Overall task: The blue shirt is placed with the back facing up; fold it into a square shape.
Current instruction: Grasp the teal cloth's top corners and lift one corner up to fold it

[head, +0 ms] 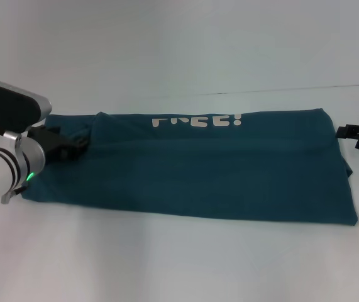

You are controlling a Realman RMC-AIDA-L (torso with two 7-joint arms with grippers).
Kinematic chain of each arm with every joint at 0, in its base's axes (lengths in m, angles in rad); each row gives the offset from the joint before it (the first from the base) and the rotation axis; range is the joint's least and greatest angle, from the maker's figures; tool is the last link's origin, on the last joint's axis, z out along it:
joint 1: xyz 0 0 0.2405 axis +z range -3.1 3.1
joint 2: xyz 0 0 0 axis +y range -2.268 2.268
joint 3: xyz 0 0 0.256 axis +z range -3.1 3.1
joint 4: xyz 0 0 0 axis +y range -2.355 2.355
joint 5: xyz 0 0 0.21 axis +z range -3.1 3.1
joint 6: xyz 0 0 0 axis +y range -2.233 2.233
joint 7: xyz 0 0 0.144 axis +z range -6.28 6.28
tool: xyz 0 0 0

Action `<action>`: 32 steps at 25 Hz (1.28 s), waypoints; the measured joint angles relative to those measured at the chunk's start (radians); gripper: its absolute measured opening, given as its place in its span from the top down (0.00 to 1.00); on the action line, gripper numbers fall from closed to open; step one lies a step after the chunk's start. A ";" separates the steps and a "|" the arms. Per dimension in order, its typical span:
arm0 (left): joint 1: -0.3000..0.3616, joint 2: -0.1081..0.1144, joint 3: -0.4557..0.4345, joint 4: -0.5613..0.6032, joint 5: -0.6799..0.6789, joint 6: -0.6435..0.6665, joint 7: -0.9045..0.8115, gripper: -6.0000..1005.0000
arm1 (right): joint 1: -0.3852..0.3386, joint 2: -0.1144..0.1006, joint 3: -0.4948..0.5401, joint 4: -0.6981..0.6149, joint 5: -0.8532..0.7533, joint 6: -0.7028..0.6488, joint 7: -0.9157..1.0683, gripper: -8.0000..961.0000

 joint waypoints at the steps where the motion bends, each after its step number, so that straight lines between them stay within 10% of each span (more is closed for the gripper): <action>1: 0.000 0.000 0.000 0.000 0.003 0.000 0.000 0.42 | 0.000 0.000 0.000 0.000 0.000 0.000 0.000 0.30; 15: -0.001 0.000 0.012 0.000 0.075 0.012 -0.004 0.51 | 0.000 0.002 0.005 -0.002 0.002 -0.004 0.000 0.30; 26: 0.000 -0.001 0.012 0.001 0.077 0.013 -0.001 0.97 | 0.001 0.003 0.002 -0.004 0.004 -0.004 0.000 0.33; 32: 0.005 -0.003 0.008 0.012 0.077 0.007 -0.004 0.99 | 0.002 -0.002 0.002 0.000 0.000 0.002 0.019 0.35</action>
